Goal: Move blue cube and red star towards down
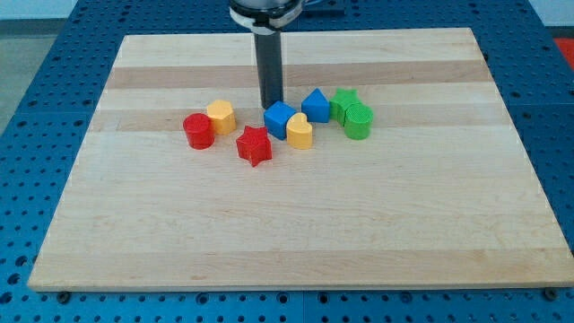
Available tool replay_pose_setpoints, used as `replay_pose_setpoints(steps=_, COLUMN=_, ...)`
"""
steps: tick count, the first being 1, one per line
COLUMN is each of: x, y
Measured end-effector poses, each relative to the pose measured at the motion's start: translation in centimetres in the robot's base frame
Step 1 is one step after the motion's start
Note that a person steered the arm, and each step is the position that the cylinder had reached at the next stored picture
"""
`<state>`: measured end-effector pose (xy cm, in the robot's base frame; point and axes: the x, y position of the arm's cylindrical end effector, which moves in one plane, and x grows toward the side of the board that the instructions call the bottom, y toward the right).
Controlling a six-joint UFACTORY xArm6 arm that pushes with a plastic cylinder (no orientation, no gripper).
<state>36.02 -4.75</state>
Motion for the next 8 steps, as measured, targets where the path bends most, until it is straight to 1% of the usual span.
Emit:
replay_pose_setpoints(steps=1, x=0.8, y=-2.1)
replay_pose_setpoints(steps=2, x=1.5, y=-2.4)
replay_pose_setpoints(steps=3, x=0.3, y=-1.3)
replay_pose_setpoints(steps=4, x=-1.1, y=1.3)
replay_pose_setpoints(steps=5, x=-1.3, y=3.6)
replay_pose_setpoints(steps=6, x=-0.7, y=3.2)
replay_pose_setpoints(steps=8, x=1.8, y=1.0)
